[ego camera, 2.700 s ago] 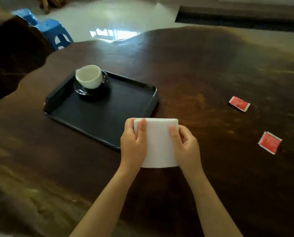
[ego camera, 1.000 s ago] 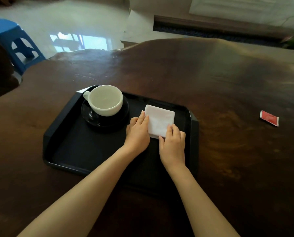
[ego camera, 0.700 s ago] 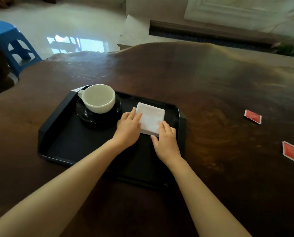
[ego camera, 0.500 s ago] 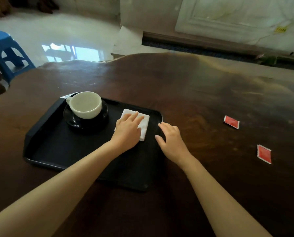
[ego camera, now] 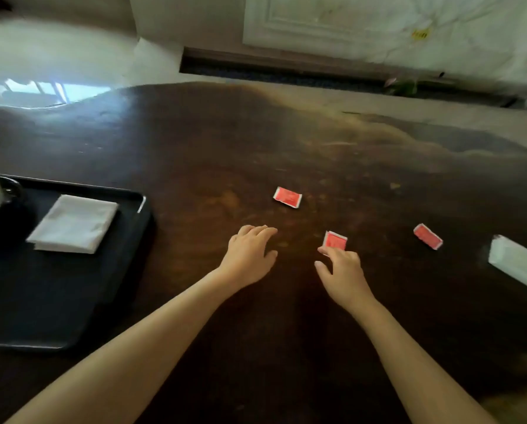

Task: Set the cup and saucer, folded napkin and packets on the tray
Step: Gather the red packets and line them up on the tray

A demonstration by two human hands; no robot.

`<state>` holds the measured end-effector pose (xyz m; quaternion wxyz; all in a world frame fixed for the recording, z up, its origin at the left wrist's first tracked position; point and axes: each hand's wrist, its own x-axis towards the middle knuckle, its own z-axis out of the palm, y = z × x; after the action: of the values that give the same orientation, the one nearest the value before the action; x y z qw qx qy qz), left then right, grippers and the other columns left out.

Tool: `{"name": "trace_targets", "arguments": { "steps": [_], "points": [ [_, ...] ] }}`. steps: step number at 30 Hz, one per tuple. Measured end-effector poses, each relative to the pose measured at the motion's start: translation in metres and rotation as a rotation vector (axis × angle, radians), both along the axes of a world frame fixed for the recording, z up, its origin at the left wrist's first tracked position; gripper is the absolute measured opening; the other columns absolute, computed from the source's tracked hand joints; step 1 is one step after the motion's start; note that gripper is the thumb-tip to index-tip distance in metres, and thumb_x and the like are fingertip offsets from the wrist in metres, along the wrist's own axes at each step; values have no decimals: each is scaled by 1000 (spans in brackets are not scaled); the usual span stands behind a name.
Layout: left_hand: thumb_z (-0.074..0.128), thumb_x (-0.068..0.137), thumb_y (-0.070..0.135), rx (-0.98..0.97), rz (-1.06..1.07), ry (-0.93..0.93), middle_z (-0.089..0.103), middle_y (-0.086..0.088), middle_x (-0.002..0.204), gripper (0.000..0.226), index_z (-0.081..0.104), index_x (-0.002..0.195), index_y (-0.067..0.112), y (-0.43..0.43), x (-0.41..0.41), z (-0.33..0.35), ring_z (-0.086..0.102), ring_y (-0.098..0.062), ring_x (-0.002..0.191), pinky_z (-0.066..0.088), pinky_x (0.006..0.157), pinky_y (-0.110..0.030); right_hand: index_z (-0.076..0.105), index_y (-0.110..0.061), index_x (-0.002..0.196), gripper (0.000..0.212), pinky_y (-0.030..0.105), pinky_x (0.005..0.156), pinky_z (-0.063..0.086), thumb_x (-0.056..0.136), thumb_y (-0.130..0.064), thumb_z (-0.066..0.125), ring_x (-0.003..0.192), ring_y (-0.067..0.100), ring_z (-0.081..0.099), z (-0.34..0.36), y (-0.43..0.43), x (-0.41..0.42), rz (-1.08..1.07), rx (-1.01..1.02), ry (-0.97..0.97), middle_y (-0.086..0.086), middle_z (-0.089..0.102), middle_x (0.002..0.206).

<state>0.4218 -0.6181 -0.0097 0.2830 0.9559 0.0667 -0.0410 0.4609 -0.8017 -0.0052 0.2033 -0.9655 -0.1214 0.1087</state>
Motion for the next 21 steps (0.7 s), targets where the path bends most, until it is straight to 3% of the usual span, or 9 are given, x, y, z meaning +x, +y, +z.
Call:
{"name": "trace_targets", "arguments": {
  "steps": [4,8,15,18,21],
  "points": [
    [53,91,30,-23,1,51,44,-1,144,53,37,140,21,-64,41,-19,29,-22,137,29,109,-39,45,-17,134,43,37,101,37,93,-28,51,128,23,37,-24,-58,38,-87,-60,-66,3,51,136],
    [54,90,29,-29,100,23,49,-6,137,52,38,138,15,-110,73,-34,38,-25,129,35,103,-37,30,-26,144,54,39,108,29,94,-36,47,135,22,26,-47,-76,63,-27,-149,-86,-2,33,149],
    [58,89,14,-40,323,67,43,-14,134,52,37,136,8,-148,103,-44,42,-28,123,40,99,-35,42,-26,138,43,39,110,23,95,-30,45,136,17,26,-70,-88,70,96,-79,-190,-1,36,148],
    [63,86,14,-127,415,173,45,-12,131,49,43,129,10,-145,114,-44,47,-27,120,43,98,-37,45,-19,135,41,37,107,29,94,-26,46,132,18,33,-66,-110,92,-12,-21,-245,1,44,142],
    [69,81,19,-193,409,212,48,-9,127,47,47,122,14,-138,117,-45,51,-24,115,47,95,-38,38,-10,139,48,43,107,29,93,-23,47,133,27,32,-62,-139,126,-199,-112,-274,10,41,144]
  ]
}}
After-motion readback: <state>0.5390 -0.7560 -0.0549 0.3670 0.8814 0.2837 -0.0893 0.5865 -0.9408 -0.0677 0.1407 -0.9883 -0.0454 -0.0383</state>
